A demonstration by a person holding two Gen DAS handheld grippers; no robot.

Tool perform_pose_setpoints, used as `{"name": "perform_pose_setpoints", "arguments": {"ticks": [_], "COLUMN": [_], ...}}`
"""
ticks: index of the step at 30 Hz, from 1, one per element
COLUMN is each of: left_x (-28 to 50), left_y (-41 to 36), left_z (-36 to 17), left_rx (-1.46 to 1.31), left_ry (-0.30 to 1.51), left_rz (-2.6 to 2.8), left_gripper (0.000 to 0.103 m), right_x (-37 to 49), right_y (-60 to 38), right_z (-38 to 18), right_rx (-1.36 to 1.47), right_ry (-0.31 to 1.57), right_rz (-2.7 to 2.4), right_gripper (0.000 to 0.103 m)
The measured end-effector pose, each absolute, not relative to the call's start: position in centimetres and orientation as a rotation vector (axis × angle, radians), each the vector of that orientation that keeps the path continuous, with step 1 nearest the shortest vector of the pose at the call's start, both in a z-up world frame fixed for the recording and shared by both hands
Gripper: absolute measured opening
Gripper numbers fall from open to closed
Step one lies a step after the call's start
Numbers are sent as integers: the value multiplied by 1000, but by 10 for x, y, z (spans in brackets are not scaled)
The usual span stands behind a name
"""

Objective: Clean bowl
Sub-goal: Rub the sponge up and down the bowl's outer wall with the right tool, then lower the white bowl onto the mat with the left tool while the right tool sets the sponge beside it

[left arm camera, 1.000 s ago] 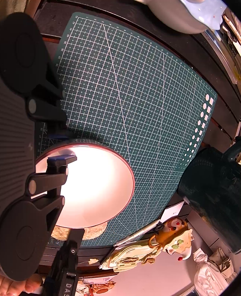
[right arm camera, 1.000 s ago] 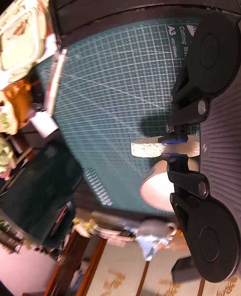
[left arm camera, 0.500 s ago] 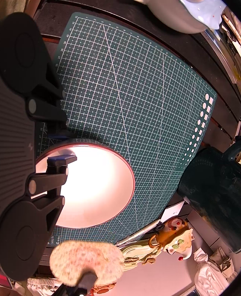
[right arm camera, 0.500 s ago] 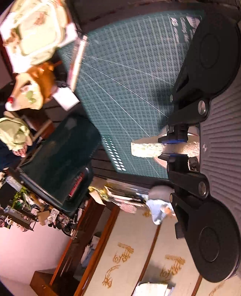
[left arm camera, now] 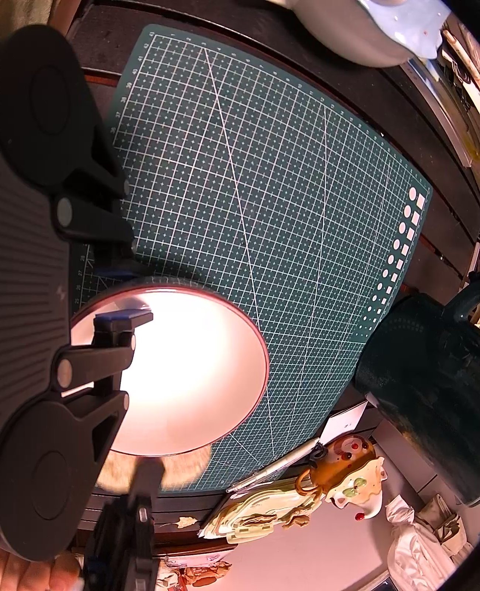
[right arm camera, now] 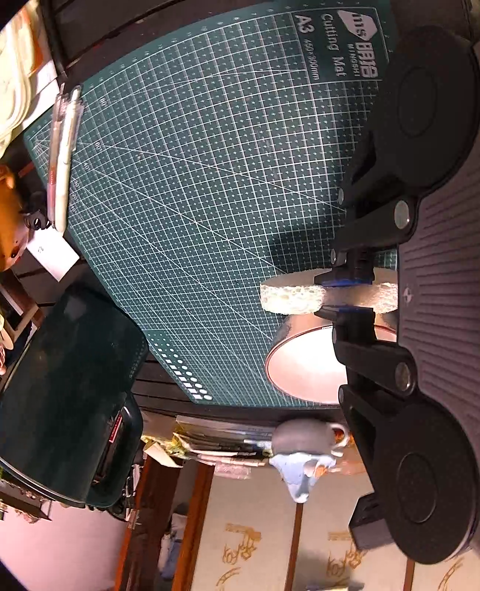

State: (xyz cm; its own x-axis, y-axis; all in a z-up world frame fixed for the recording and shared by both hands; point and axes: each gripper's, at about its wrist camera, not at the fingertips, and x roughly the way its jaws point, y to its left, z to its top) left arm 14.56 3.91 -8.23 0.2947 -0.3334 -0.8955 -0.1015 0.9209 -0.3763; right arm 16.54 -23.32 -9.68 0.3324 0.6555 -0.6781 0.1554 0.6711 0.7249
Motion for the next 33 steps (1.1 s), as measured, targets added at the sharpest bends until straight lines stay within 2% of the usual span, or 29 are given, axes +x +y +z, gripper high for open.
{"name": "perform_pose_setpoints", "arguments": {"ticks": [9,15,21,26,33], "left_x": [147,153,162,164,157], "left_y": [38,36,47,57,64], "left_z": [-81,-73,-81,-73,-60], "left_rx": [-365,-233,-270,-377,-418], "left_ry": [1264,1252,1282,1253,1231], "left_rz": [-179,-341,-340,-314,-225], "left_gripper": [16,16,15,23,27], "right_x": [147,150,152,152,151], "right_y": [-246,-251,-248,-250,-241], "right_z": [-44,-53,-56,-58,-54], "right_rx": [808,781,753,720,572], "right_ry": [1042,1069,1069,1075,1058], "right_rz": [467,389,385,359,273], "right_gripper": [10,10,10,10,10]}}
